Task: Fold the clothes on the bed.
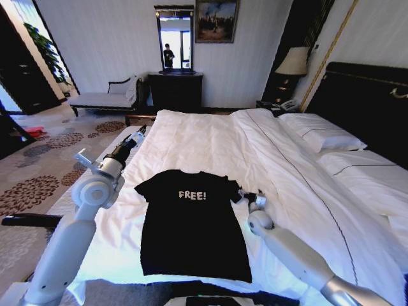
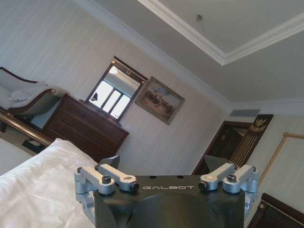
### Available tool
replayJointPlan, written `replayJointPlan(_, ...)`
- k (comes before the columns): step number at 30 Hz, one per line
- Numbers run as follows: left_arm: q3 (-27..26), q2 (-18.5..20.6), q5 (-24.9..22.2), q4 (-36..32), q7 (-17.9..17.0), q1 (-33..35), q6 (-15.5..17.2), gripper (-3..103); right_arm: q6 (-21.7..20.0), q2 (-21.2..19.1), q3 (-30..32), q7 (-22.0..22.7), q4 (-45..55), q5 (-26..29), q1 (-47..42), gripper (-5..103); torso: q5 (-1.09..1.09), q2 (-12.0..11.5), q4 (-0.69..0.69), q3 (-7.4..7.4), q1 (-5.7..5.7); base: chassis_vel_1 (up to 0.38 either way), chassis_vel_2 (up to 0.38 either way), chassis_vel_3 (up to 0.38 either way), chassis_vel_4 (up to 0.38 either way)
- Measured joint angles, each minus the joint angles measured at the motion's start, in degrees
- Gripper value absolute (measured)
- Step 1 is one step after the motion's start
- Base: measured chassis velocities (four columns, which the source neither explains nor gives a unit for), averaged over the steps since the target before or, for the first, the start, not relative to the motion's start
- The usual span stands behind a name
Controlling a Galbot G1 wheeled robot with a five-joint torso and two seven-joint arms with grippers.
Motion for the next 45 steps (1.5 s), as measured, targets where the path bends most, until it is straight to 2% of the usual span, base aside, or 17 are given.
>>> replayJointPlan(5, 0.0, 0.0, 0.1, 0.0, 0.0, 0.3, 0.0, 100, 0.3, -1.1, 0.7, 0.0, 3.1, 1.6, -0.8, 100, -0.01, 0.0, -0.01, 0.00, 0.00, 0.000, 0.000, 0.000, 0.000)
replayJointPlan(11, -0.5, 0.5, 0.1, -0.3, -0.1, 0.8, 0.1, 100, 0.5, -1.2, -1.5, 0.2, 7.5, 2.0, -3.8, 100, -0.02, 0.0, -0.02, -0.01, -0.01, 0.000, 0.000, 0.000, 0.000)
replayJointPlan(21, -1.0, 1.0, 0.0, -0.7, -0.5, 1.5, 0.2, 100, 1.8, 1.1, -6.0, -1.5, 3.1, -0.5, -1.9, 100, -0.01, 0.0, 0.00, 0.00, 0.00, 0.000, 0.000, 0.000, 0.000)
replayJointPlan(26, -1.0, 1.1, 0.0, -0.5, -0.7, 1.5, 0.3, 100, 1.1, 1.9, -7.4, -1.5, 0.4, -3.0, -0.7, 100, -0.01, 0.0, 0.00, 0.00, -0.01, 0.000, 0.000, 0.000, 0.000)
replayJointPlan(34, -0.6, 0.7, 0.0, -0.1, -0.8, 0.9, 0.3, 100, -1.6, 1.9, -7.1, 0.4, -3.2, -8.1, 0.3, 100, 0.00, 0.0, -0.01, 0.00, 0.00, 0.000, 0.000, 0.000, 0.000)
replayJointPlan(45, -0.1, 0.2, 0.4, 0.5, -0.8, 0.5, 0.4, 100, -1.7, 1.1, -2.8, 1.6, -4.2, -8.5, 2.2, 100, 0.00, 0.0, -0.01, 0.00, -0.01, 0.000, 0.000, 0.000, 0.000)
